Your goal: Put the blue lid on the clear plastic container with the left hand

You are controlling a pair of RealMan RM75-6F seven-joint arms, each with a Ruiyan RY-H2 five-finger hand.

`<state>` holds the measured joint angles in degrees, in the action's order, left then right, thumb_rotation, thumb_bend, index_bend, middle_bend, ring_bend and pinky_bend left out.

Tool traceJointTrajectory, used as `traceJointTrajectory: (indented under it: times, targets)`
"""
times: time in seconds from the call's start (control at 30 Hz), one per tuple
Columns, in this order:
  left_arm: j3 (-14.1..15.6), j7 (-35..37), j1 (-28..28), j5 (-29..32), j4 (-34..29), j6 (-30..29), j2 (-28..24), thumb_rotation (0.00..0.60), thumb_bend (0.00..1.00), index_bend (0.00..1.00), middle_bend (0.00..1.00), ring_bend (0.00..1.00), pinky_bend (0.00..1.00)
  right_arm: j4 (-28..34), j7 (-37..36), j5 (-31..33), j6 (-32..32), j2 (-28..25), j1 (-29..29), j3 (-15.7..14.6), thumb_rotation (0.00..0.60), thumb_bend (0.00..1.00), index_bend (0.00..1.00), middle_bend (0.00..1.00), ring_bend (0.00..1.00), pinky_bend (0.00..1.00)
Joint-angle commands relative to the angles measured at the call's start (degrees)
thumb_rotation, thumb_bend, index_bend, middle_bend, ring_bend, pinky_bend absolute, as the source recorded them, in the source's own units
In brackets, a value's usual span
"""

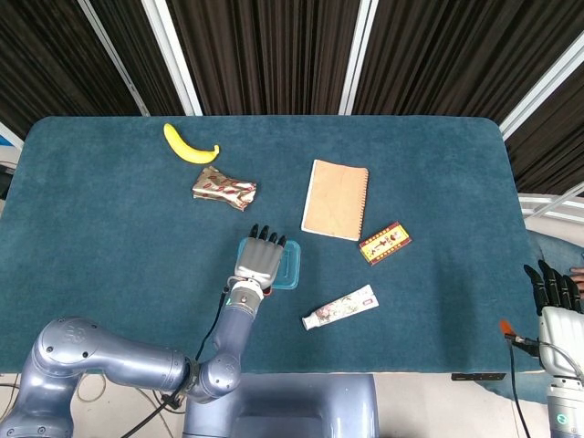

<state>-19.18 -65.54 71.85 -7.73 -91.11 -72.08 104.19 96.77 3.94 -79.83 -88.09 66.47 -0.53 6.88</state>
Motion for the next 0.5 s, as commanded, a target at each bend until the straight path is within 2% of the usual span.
traceJointTrajectory:
  times: [0.03, 0.5]
  targets:
    - [0.1, 0.0, -0.1, -0.1, 0.0, 0.0, 0.0, 0.6, 0.19, 0.14, 0.24, 0.0, 0.0, 0.0, 0.0, 0.0, 0.0, 0.0, 0.0, 0.0, 0.6, 0.27, 0.09, 0.01, 0.04, 0.0]
    - [0.0, 0.5, -0.6, -0.8, 0.6, 0.6, 0.0, 0.6, 0.17, 0.13, 0.19, 0.0, 0.0, 0.1, -0.2, 0.1, 0.1, 0.0, 0.0, 0.0, 0.6, 0.27, 0.09, 0.01, 0.04, 0.0]
